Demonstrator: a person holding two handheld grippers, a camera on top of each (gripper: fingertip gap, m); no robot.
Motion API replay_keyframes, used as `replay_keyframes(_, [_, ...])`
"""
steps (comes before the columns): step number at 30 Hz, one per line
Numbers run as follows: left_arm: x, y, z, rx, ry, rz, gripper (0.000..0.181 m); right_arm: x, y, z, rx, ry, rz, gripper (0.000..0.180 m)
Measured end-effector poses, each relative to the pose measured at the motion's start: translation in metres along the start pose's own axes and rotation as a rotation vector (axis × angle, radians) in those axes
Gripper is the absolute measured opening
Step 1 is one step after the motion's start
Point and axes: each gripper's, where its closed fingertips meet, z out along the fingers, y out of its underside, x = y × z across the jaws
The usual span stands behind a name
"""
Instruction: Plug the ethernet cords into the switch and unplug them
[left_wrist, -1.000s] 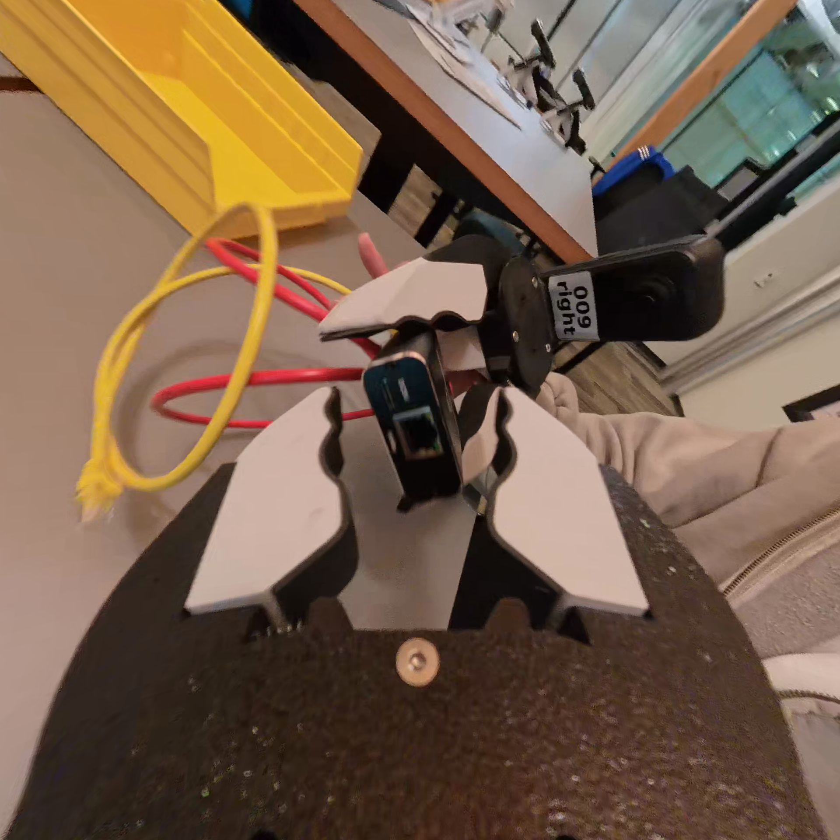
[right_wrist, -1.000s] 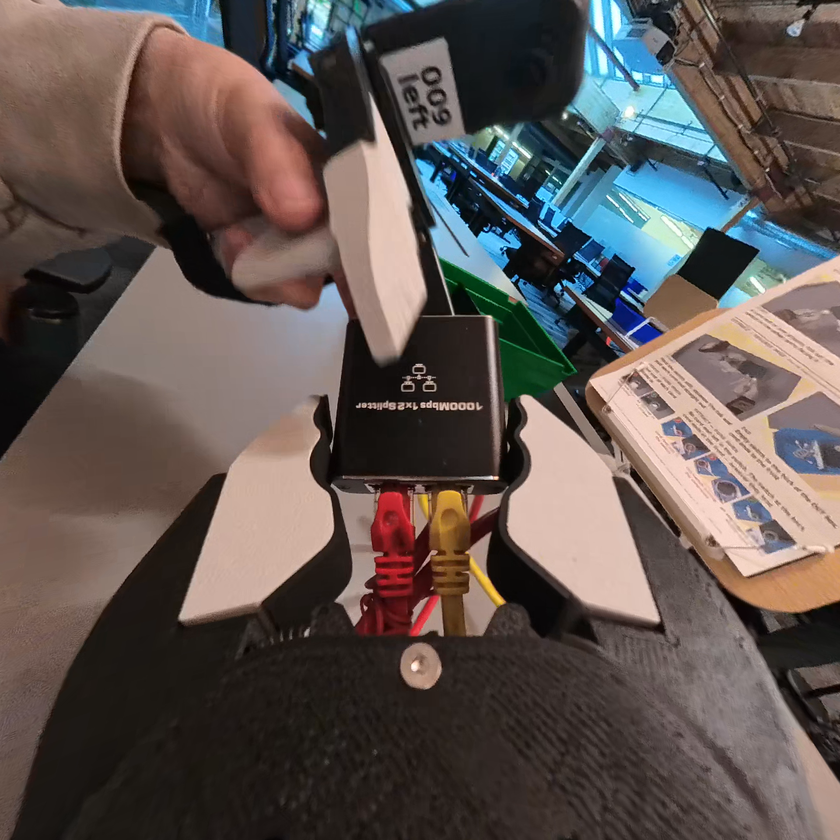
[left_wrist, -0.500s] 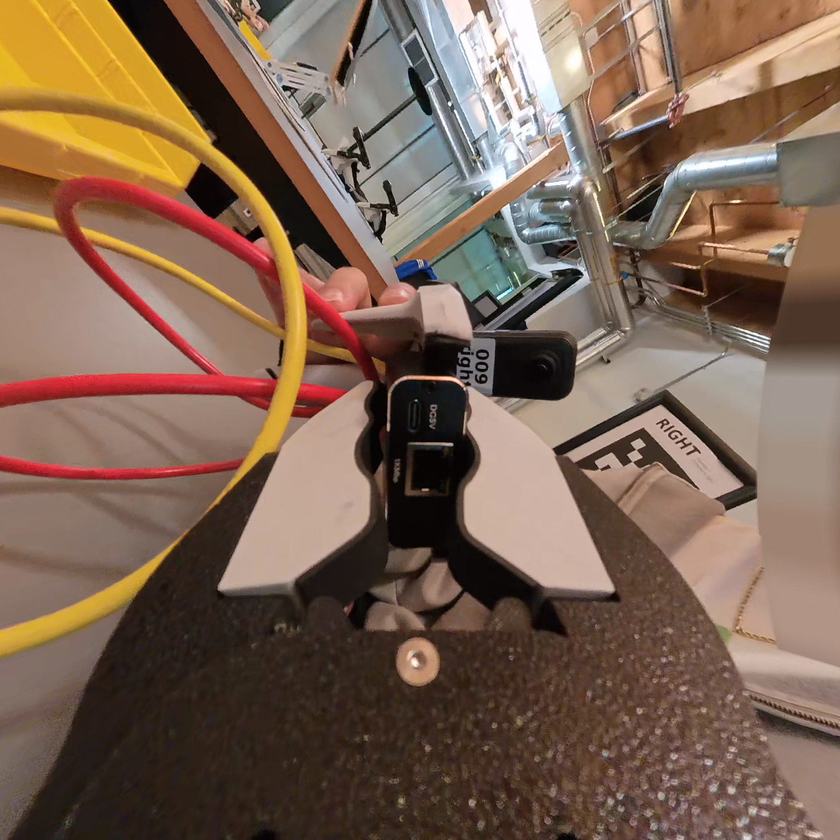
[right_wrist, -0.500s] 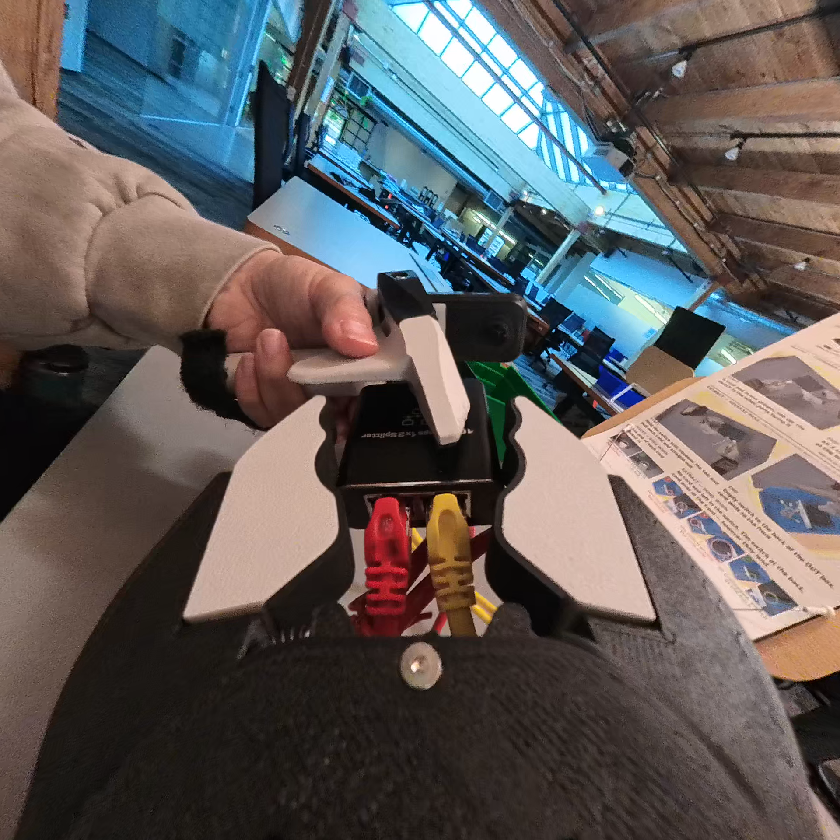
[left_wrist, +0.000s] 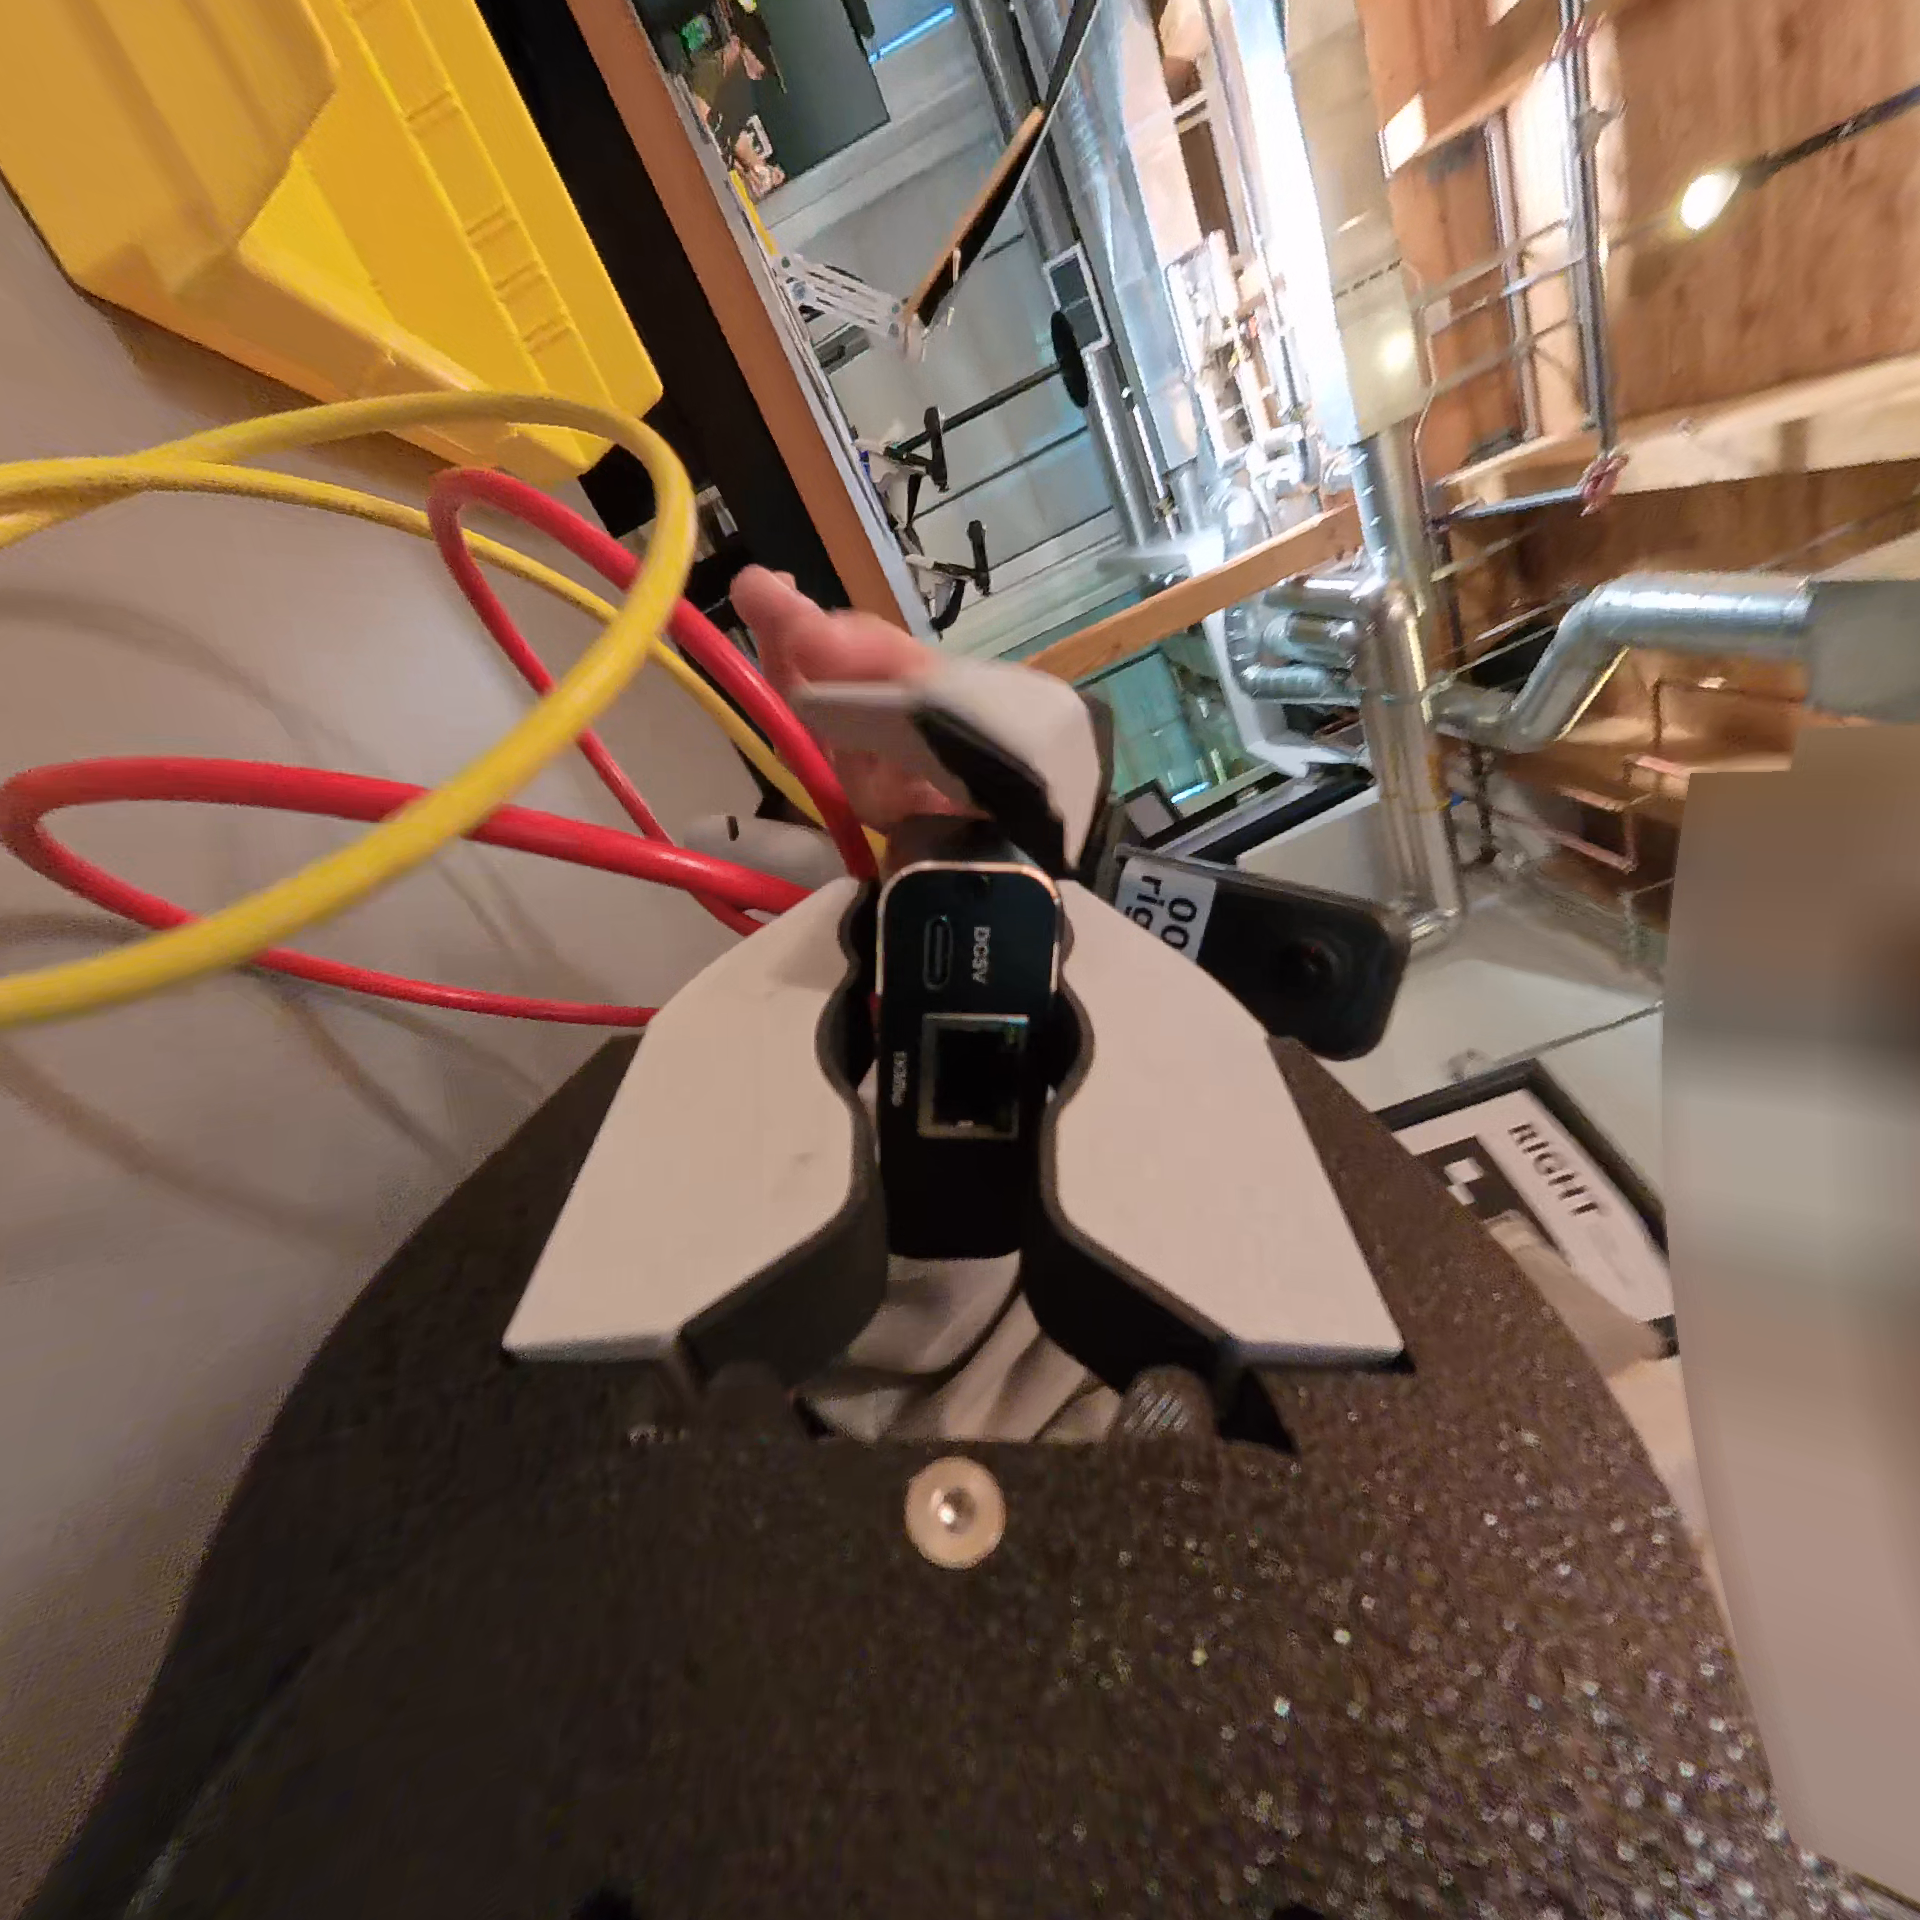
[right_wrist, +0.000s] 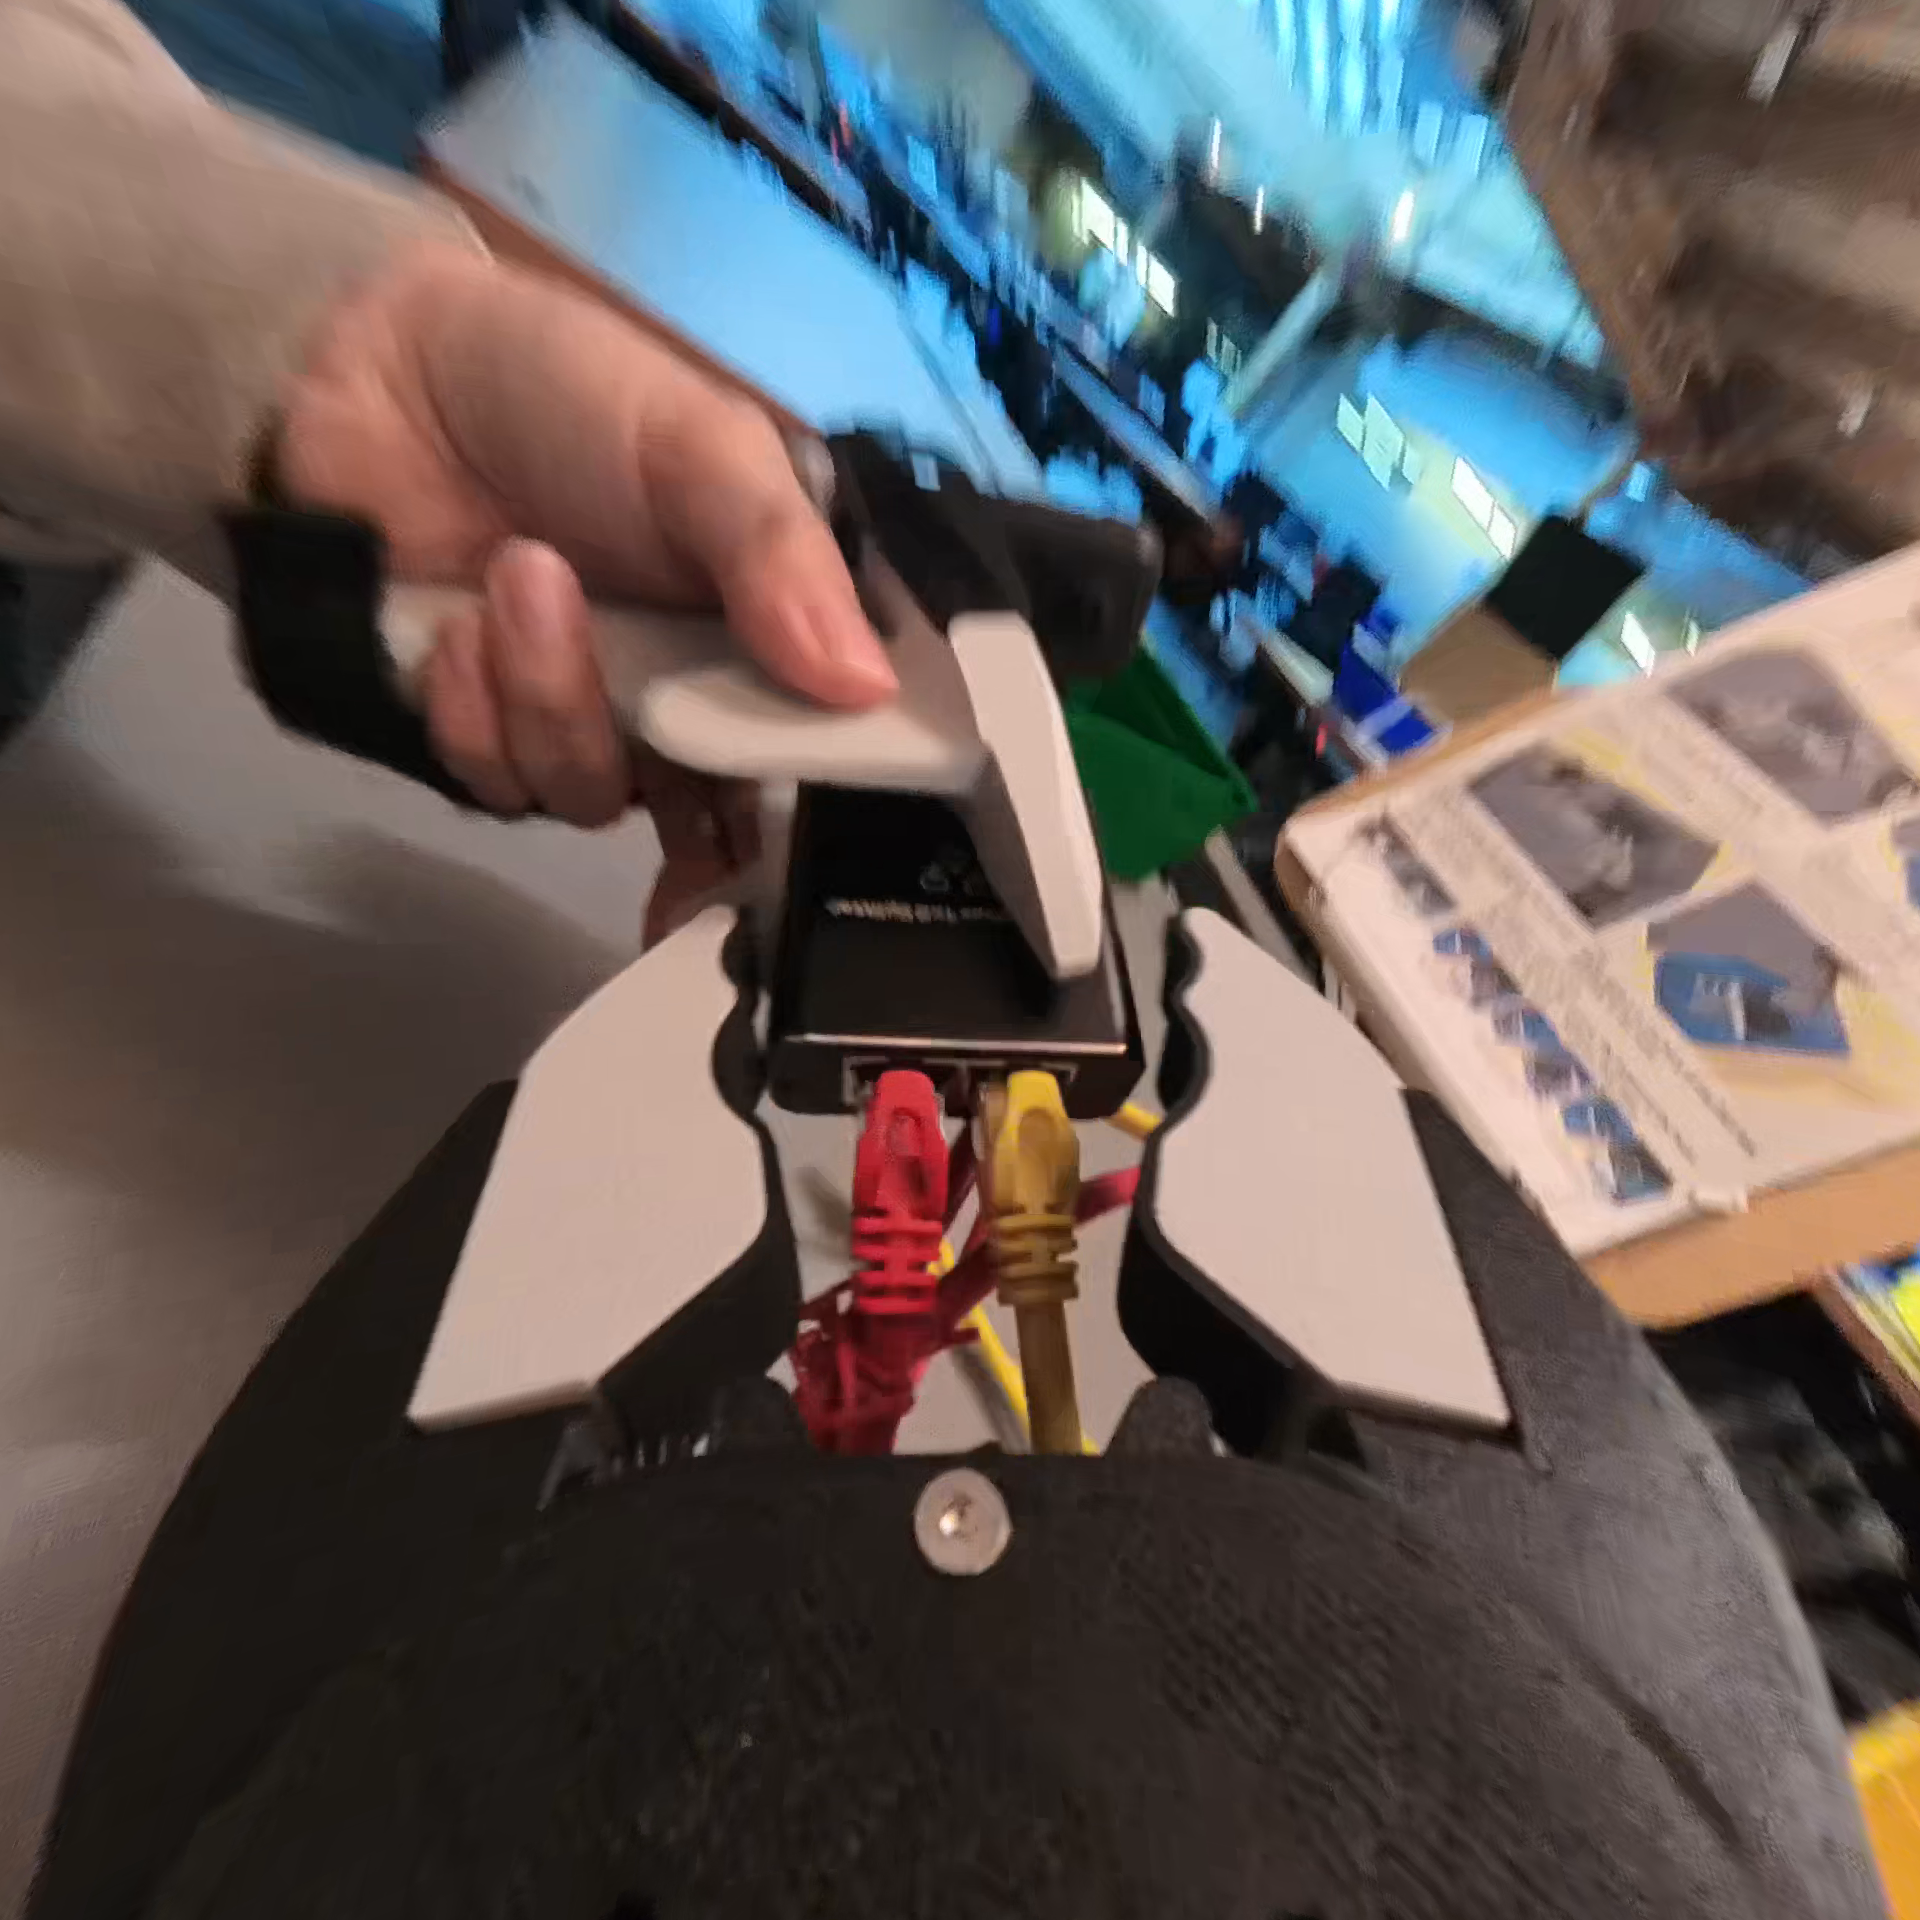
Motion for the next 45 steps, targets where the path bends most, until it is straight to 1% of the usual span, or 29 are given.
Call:
replay_keyframes(1, [-0.003,0.001,0.0,-0.005,-0.025,0.025,0.027,0.001,0.006,0.002,-0.034,0.008,0.019,0.082])
replay_keyframes(2, [-0.002,0.001,0.0,-0.002,-0.03,0.023,0.027,0.0,0.006,0.003,-0.019,-0.003,0.049,0.083])
replay_keyframes(3, [0.001,0.002,0.002,0.006,-0.015,-0.001,0.027,-0.004,0.002,0.003,0.021,-0.032,0.061,0.077])
replay_keyframes(5, [0.005,0.003,0.004,0.013,-0.004,-0.005,0.028,-0.002,-0.003,0.001,0.055,-0.005,0.031,0.076])
replay_keyframes(8, [0.007,-0.003,0.002,0.041,-0.012,-0.032,0.028,0.004,-0.007,0.005,0.072,0.04,0.072,0.075])
replay_keyframes(11, [0.003,0.001,0.0,0.02,-0.029,-0.031,0.027,-0.002,-0.004,0.007,0.083,-0.018,0.138,0.075])
replay_keyframes(14, [0.003,0.006,0.0,0.0,-0.036,-0.01,0.027,-0.007,-0.006,0.006,0.107,-0.055,0.15,0.075])
replay_keyframes(16, [0.005,0.007,0.001,-0.007,-0.032,-0.01,0.028,-0.01,-0.008,0.006,0.108,-0.085,0.179,0.075])
replay_keyframes(18, [0.005,0.006,0.001,0.0,-0.032,-0.017,0.028,-0.009,-0.009,0.007,0.123,-0.074,0.195,0.075])
replay_keyframes(22, [0.006,0.004,0.0,0.024,-0.019,-0.035,0.028,-0.008,-0.006,0.009,0.079,-0.06,0.157,0.075])
replay_keyframes(25, [0.007,0.002,-0.001,0.018,-0.014,0.035,0.034,-0.007,-0.003,0.012,0.051,-0.036,0.135,0.075])
replay_keyframes(27, [0.014,0.0,-0.003,0.011,-0.006,0.101,0.048,-0.005,-0.004,0.012,0.056,-0.017,0.135,0.075])
replay_keyframes(28, [0.014,-0.003,-0.006,0.013,-0.033,0.159,0.055,-0.002,-0.005,0.009,0.057,-0.008,0.133,0.075])
replay_keyframes(29, [0.011,-0.008,-0.013,0.022,-0.092,0.249,0.059,0.002,-0.007,0.005,0.062,0.002,0.138,0.075])
replay_keyframes(31, [0.012,-0.027,-0.037,0.084,-0.228,0.452,0.063,0.016,-0.008,-0.008,0.075,0.045,0.149,0.075])
replay_keyframes(33, [0.021,-0.051,-0.072,0.141,-0.361,0.636,0.062,0.029,-0.003,-0.023,0.079,0.077,0.169,0.075])
replay_keyframes(35, [0.028,-0.078,-0.12,0.183,-0.551,0.797,0.052,0.037,0.004,-0.035,0.076,0.095,0.191,0.075])
replay_keyframes(36, [0.026,-0.093,-0.148,0.183,-0.677,0.855,0.047,0.041,0.006,-0.039,0.076,0.11,0.196,0.075])
replay_keyframes(37, [0.019,-0.107,-0.181,0.168,-0.829,0.88,0.046,0.044,0.007,-0.042,0.075,0.113,0.202,0.075])
replay_keyframes(38, [0.009,-0.12,-0.215,0.124,-0.978,0.876,0.045,0.045,0.007,-0.045,0.075,0.113,0.208,0.075])
replay_keyframes(39, [-0.003,-0.127,-0.245,0.046,-1.087,0.861,0.042,0.047,0.006,-0.046,0.082,0.12,0.21,0.075])
replay_keyframes(40, [-0.015,-0.133,-0.269,-0.047,-1.153,0.845,0.042,0.046,0.004,-0.047,0.095,0.107,0.217,0.075])
replay_keyframes(42, [-0.039,-0.138,-0.303,-0.254,-1.201,0.837,0.039,0.046,-0.001,-0.046,0.122,0.099,0.228,0.075])
replay_keyframes(44, [-0.064,-0.143,-0.329,-0.439,-1.237,0.87,0.043,0.043,-0.002,-0.044,0.121,0.084,0.239,0.075])
replay_keyframes(45, [-0.077,-0.143,-0.339,-0.521,-1.244,0.858,0.043,0.043,-0.003,-0.043,0.122,0.093,0.232,0.075])
